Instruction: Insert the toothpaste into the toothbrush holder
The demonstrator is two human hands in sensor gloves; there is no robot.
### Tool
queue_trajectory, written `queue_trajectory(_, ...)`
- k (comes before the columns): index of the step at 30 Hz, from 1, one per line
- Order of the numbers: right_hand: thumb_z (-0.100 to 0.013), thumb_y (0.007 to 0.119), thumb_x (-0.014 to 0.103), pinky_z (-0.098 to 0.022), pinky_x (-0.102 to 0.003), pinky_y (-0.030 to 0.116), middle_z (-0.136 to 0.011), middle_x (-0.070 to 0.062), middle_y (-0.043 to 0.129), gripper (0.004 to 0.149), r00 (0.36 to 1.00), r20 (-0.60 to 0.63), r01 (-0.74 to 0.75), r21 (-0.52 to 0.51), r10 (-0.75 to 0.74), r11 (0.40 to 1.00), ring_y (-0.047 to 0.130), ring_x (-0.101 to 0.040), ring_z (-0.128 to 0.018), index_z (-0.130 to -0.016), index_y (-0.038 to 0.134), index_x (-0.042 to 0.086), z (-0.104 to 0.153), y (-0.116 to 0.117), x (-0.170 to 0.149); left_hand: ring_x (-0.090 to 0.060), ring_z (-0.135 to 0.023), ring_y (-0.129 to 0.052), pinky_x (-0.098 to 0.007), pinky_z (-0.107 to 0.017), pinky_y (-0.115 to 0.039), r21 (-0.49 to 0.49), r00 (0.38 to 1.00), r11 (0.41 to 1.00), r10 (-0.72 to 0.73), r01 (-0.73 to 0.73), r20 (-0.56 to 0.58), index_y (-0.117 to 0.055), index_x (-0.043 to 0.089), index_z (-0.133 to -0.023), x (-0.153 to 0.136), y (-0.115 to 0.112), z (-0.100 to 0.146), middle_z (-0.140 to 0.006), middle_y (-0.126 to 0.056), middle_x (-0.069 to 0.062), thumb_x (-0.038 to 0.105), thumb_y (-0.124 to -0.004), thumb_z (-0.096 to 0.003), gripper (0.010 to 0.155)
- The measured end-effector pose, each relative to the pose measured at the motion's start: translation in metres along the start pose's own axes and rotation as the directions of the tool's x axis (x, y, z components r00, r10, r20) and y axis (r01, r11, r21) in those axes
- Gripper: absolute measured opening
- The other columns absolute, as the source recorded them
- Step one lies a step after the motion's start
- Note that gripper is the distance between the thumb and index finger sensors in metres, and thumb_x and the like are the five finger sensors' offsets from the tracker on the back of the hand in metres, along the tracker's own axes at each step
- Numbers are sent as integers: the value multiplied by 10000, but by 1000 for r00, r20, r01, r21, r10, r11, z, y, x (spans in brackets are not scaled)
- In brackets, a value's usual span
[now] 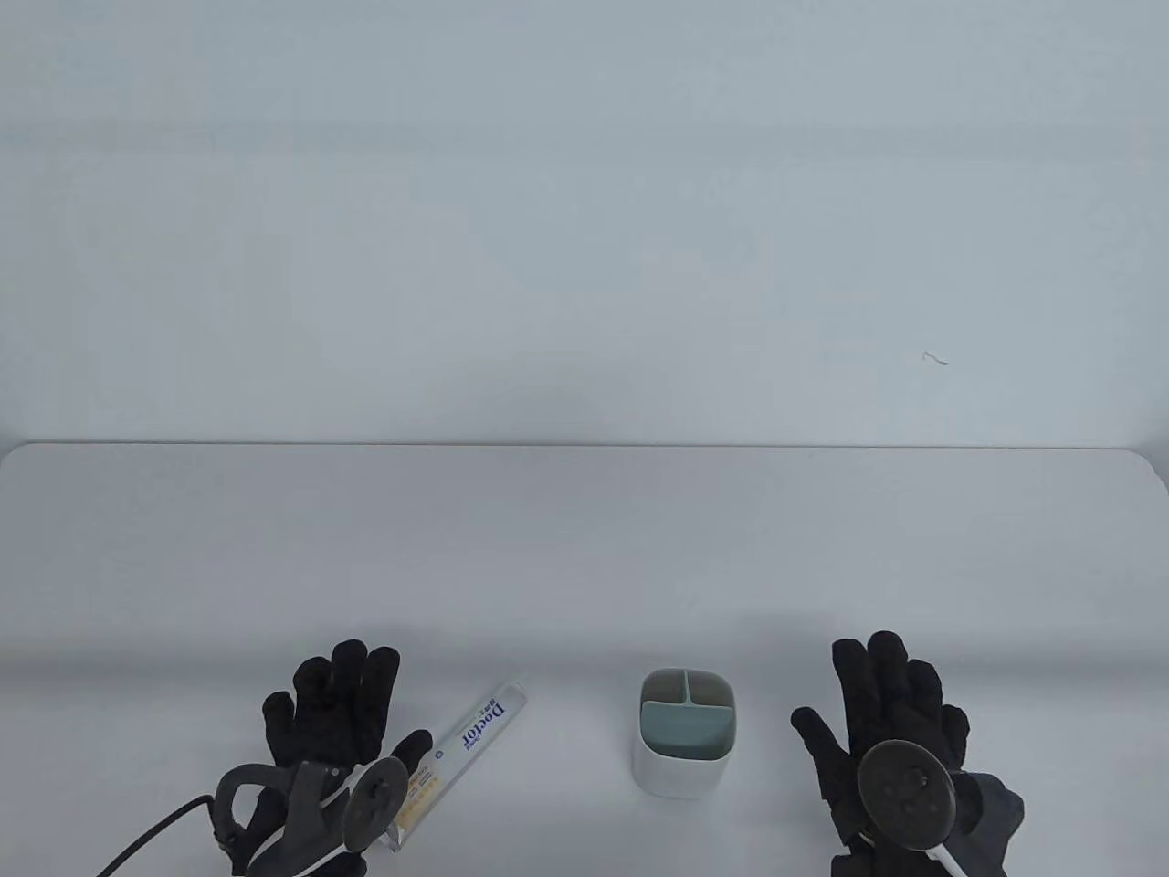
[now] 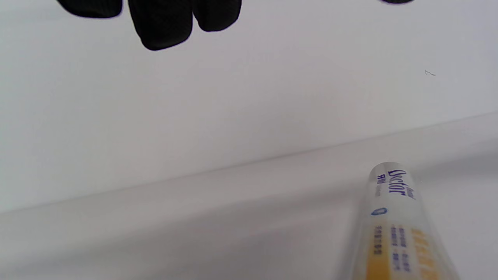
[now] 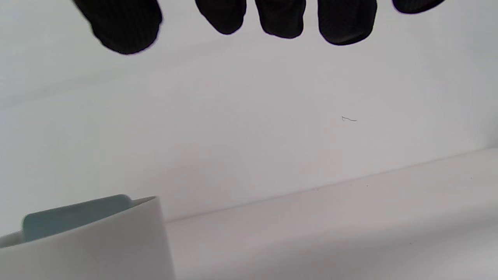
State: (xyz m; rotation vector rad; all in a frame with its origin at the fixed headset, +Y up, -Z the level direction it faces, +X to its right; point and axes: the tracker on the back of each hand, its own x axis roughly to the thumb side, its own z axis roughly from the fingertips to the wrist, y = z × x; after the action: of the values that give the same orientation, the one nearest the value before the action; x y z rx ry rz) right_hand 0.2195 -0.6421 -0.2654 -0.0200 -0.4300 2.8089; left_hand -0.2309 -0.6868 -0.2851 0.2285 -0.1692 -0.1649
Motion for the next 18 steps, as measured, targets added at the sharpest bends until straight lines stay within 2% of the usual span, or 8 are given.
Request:
queue_trajectory(12, -592, 650, 551, -670, -737, 404, -1241, -175, 414, 693, 1000, 13, 7, 6, -7, 1000, 533, -569, -1068, -1151, 412, 218, 1, 3, 3, -579, -1035, -636, -738, -652, -558, -14, 1000, 1000, -1, 1, 14, -206, 127, -1151, 3, 1, 0, -1219, -462, -256, 619, -489, -567, 814)
queue_trajectory(18, -591, 652, 548, -669, -737, 405, -1238, -177, 423, 690, 1000, 3, 21, -24, -21, 999, 538, -567, -1067, -1150, 417, 219, 2, -1, 0, -578, -1036, -636, -737, -653, -560, -15, 1000, 1000, 3, -3, 22, -205, 128, -1151, 4, 0, 0, -1219, -465, -253, 619, -489, -568, 813)
